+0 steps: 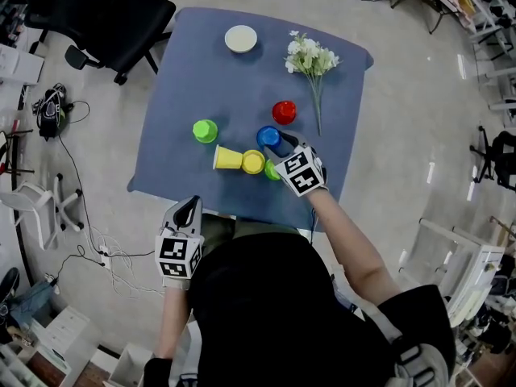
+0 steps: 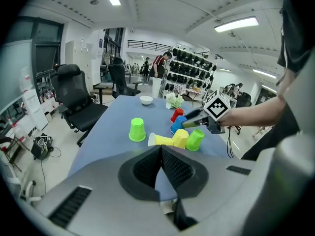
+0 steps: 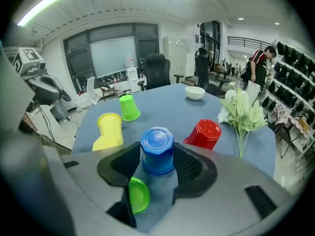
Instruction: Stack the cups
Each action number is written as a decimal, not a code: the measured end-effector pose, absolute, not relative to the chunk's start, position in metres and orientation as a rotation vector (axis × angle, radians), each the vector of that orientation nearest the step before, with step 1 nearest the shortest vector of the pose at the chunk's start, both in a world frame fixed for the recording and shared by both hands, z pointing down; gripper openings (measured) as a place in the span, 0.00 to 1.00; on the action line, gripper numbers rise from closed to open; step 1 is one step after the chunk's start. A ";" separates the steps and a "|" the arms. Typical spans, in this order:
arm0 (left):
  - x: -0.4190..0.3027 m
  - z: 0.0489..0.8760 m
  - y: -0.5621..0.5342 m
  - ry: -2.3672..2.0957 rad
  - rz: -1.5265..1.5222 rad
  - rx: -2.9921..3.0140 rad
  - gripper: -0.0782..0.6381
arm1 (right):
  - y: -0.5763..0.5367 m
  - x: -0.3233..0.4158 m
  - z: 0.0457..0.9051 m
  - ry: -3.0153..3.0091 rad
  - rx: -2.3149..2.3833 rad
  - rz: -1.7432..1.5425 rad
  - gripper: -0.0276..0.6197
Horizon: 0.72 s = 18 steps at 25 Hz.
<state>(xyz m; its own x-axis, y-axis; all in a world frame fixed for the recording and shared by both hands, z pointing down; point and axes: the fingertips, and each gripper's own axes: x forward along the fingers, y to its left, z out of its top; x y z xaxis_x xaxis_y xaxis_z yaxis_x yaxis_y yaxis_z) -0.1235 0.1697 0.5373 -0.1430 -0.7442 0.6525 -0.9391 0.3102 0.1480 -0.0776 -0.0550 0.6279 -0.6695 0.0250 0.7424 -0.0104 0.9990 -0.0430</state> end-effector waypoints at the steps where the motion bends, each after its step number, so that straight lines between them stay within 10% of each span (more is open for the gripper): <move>1: -0.124 0.537 0.169 -1.941 0.394 1.495 0.12 | -0.056 -0.077 0.625 -2.309 -0.002 0.057 0.38; 18: -0.113 0.533 0.120 -1.794 0.456 1.744 0.12 | -0.083 0.014 0.610 -2.284 0.313 0.193 0.38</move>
